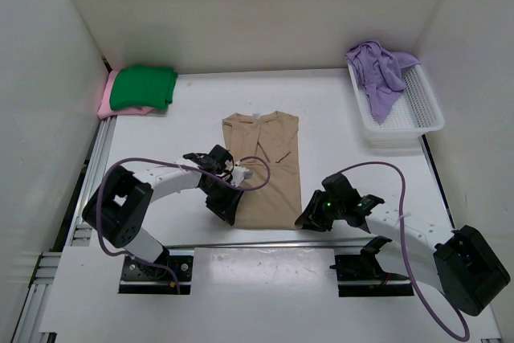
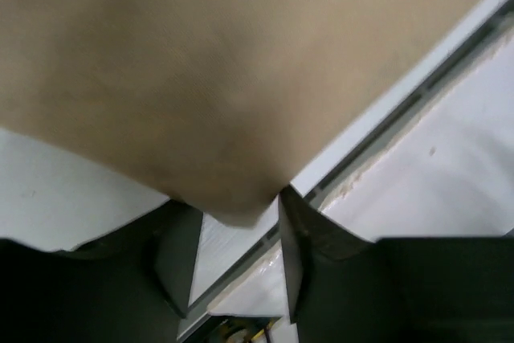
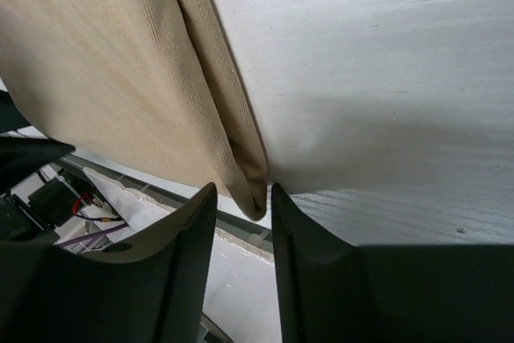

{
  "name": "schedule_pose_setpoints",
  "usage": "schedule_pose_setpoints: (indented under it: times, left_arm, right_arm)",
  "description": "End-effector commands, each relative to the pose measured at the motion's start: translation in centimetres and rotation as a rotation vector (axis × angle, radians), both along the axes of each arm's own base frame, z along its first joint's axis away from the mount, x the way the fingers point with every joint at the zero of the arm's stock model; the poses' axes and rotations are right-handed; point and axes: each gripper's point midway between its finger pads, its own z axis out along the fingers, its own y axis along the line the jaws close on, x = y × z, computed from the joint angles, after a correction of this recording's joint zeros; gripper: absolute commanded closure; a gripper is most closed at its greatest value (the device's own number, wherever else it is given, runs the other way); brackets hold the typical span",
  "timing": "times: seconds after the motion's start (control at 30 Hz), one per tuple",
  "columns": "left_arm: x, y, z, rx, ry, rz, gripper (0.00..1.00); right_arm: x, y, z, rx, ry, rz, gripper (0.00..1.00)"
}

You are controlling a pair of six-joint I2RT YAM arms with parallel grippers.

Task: Fold and stack the t-shirts
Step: Grab one side of the 2/3 rectangular tshirt with both arms

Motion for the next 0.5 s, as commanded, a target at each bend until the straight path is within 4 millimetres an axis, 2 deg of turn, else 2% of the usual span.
schedule_pose_setpoints:
  times: [0.0, 0.03, 0.07, 0.1, 0.17, 0.2, 0.23, 0.3, 0.37, 0.4, 0.47]
  left_arm:
    - [0.3, -0.3, -0.2, -0.020, 0.003, -0.003, 0.52]
    - [0.3, -0.3, -0.2, -0.020, 0.003, -0.003, 0.55]
    - [0.2, -0.4, -0.1, -0.027, 0.009, -0.005, 0.60]
    - [0.2, -0.4, -0.1, -0.028, 0.009, -0.005, 0.70]
    - [0.1, -0.5, 0.0, -0.035, 0.014, -0.006, 0.81]
    - [0.0, -0.6, 0.0, -0.042, 0.020, -0.008, 0.86]
    - [0.0, -0.6, 0.0, -0.042, 0.020, -0.008, 0.90]
    - [0.2, -1.0, 1.1, -0.067, 0.006, -0.011, 0.90]
    - [0.0, -0.9, 2.5, -0.089, -0.025, -0.012, 0.90]
    - [0.2, -0.8, 3.3, -0.094, -0.049, -0.010, 0.90]
    - [-0.3, -0.2, 4.7, -0.088, -0.061, -0.008, 0.90]
  right_arm:
    - [-0.4, -1.3, -1.5, -0.067, 0.016, -0.024, 0.65]
    - [-0.4, -1.4, -1.7, -0.079, 0.018, -0.028, 0.69]
    - [-0.1, -1.2, -1.4, -0.071, 0.016, -0.036, 0.81]
    - [-0.3, -1.3, -1.6, -0.079, 0.025, -0.036, 0.86]
    - [-0.4, -0.9, -1.5, -0.065, 0.024, -0.021, 0.97]
    - [-0.4, -0.9, -1.5, -0.065, 0.024, -0.020, 1.00]
    - [-0.4, -0.9, -1.5, -0.065, 0.024, -0.020, 1.00]
    - [0.2, -0.4, 0.0, -0.038, -0.018, -0.011, 1.00]
    - [-0.2, -0.8, 0.9, -0.054, -0.027, 0.001, 1.00]
    - [0.6, -0.4, 2.8, -0.025, -0.077, -0.007, 1.00]
    - [0.3, -1.4, 3.8, -0.061, -0.092, -0.008, 1.00]
